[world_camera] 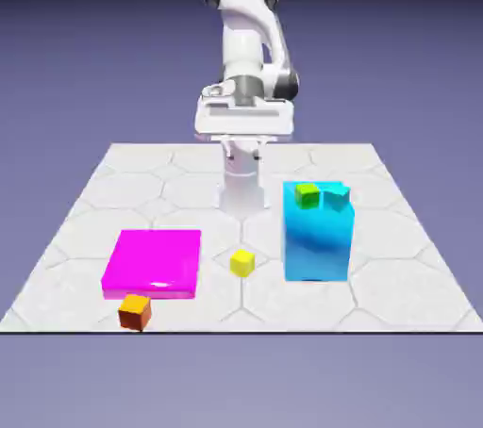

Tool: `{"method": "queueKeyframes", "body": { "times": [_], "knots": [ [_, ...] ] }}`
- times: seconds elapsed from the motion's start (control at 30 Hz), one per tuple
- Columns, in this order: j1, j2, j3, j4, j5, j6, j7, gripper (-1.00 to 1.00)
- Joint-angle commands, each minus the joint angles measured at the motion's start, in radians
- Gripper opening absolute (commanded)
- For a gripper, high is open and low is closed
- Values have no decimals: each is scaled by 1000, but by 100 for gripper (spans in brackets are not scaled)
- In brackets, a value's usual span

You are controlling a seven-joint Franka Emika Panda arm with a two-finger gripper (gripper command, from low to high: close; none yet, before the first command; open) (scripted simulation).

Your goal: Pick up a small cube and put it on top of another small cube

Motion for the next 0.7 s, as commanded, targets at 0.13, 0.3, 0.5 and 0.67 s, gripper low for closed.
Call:
{"method": "queueKeyframes", "body": {
  "times": [0.13, 0.3, 0.5, 0.67],
  "knots": [
    [-44, 181, 14, 61, 64, -190, 67, 0],
    [-88, 362, 28, 121, 127, -381, 134, 0],
    [-142, 580, 44, 194, 204, -609, 215, 0],
    [-171, 703, 54, 235, 247, -738, 260, 0]
  ]
}}
